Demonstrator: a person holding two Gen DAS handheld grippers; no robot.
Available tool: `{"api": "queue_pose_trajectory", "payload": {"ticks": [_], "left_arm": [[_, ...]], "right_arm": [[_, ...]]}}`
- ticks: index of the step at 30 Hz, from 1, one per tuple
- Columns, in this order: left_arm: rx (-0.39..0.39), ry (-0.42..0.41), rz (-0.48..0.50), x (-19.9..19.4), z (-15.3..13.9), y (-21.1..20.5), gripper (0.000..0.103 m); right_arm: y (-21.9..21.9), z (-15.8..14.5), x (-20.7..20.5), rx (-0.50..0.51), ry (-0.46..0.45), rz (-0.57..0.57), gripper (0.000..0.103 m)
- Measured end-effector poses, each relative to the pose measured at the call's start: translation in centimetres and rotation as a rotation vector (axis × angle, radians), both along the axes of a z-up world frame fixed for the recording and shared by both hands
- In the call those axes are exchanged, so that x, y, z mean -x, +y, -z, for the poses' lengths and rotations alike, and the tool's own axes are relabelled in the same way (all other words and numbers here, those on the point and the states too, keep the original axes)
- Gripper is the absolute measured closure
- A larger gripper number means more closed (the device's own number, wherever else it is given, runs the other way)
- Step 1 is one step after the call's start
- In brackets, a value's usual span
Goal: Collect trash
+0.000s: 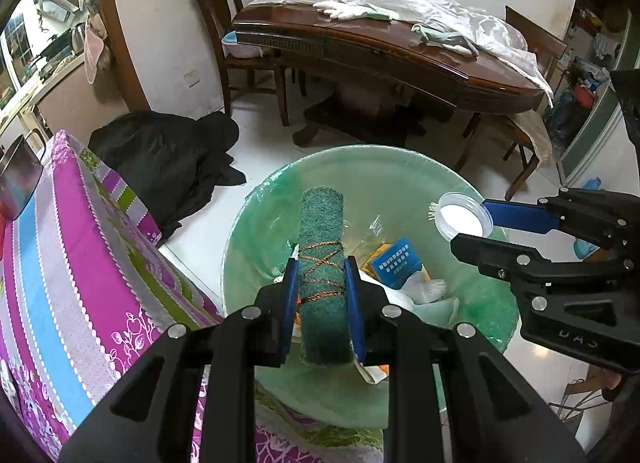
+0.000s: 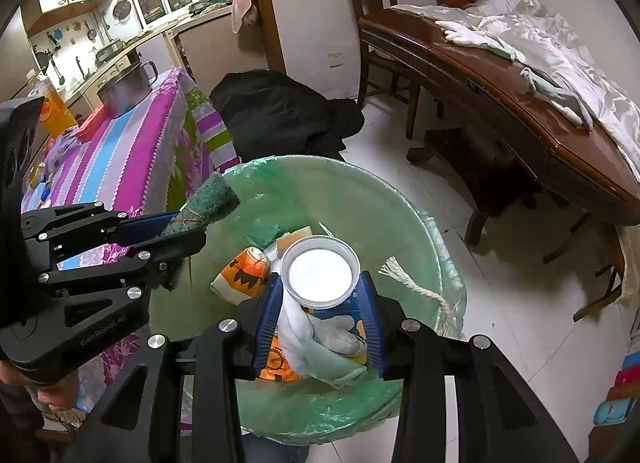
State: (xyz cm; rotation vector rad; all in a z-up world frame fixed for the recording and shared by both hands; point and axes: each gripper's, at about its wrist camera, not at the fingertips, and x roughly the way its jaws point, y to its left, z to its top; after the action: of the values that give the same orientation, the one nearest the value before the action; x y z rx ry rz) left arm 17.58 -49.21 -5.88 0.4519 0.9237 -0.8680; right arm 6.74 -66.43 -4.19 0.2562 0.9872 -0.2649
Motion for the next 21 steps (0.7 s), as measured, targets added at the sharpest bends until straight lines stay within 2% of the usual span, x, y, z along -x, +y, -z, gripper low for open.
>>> {"api": "queue_pose_trajectory", "payload": {"ticks": [1, 3, 4, 9, 13, 16, 17, 18, 20, 21], "left_arm": [[0.001, -0.001, -0.001, 0.0, 0.0, 0.0, 0.072], [0.012, -0.011, -0.008, -0.1, -0.1, 0.2, 0.040], [0.017, -0.021, -0.013, -0.2, -0.1, 0.3, 0.031], [0.021, -0.029, -0.042, -0.8, -0.2, 1.0, 0.019], [0.031, -0.042, -0.081, -1.3, -0.7, 2.5, 0.017], [0.098, -0.095, -0.123, -0.8, -2.8, 5.5, 0.016], [0.123, -0.111, -0.132, -0.5, -3.6, 6.4, 0.011], [0.172, -0.159, -0.148, 0.3, -5.0, 8.2, 0.006], [0.241, -0.247, -0.176, 2.1, -6.9, 11.0, 0.006], [0.278, -0.280, -0.183, 3.0, -7.8, 12.4, 0.006]], "right_arm": [[0.0, 0.1, 0.0, 0.003, 0.000, 0.001, 0.063], [0.0, 0.2, 0.1, 0.009, -0.003, 0.002, 0.059], [-0.1, 0.3, 0.1, 0.012, -0.006, 0.004, 0.053], [-0.1, -0.3, 0.6, 0.029, -0.038, 0.022, 0.047], [1.2, -2.6, 2.4, 0.091, -0.136, 0.029, 0.041], [3.8, -5.5, 5.3, 0.213, -0.256, 0.052, 0.030], [5.1, -6.5, 6.6, 0.264, -0.312, 0.063, 0.024], [6.6, -7.5, 8.1, 0.313, -0.370, 0.077, 0.021], [8.9, -8.6, 10.3, 0.382, -0.456, 0.100, 0.005], [10.0, -9.0, 11.4, 0.411, -0.497, 0.110, 0.005]]}}
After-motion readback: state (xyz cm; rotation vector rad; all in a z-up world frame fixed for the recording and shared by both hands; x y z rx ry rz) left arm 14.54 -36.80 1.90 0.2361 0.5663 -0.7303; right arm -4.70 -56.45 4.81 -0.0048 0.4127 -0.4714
